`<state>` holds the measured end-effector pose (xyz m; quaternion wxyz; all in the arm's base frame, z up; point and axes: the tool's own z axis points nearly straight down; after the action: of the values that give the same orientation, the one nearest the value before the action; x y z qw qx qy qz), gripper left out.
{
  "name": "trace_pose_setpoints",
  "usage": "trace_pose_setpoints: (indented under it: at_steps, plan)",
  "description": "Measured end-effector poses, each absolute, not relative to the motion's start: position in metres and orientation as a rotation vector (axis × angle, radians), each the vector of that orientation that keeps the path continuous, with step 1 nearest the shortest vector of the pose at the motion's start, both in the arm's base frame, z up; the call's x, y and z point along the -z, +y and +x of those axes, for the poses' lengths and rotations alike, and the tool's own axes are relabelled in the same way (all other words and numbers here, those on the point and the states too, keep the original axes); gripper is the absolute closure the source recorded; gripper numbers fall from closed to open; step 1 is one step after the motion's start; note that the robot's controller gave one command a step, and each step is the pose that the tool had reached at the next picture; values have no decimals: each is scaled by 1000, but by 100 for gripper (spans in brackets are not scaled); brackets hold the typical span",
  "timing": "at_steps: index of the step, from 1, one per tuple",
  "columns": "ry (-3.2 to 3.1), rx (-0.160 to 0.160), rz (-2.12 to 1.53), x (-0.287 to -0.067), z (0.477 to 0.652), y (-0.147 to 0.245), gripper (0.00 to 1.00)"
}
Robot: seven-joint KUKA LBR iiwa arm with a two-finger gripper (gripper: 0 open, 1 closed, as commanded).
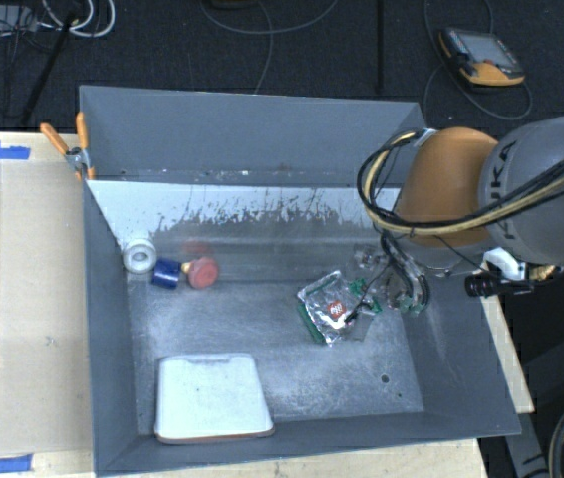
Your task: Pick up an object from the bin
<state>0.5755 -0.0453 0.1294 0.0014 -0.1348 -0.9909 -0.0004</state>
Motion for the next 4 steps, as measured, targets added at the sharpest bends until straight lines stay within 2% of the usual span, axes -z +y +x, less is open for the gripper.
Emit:
trace_pose_setpoints:
  at_steps: [1,2,3,4]
  plan:
    - [-3139,0,-134,-112,589,-57,0]
    - [-3142,1,16,-73,579,-40,0]
    - [-3142,1,19,-74,579,-41,100]
    - [-3149,-1,-5,-194,571,-45,100]
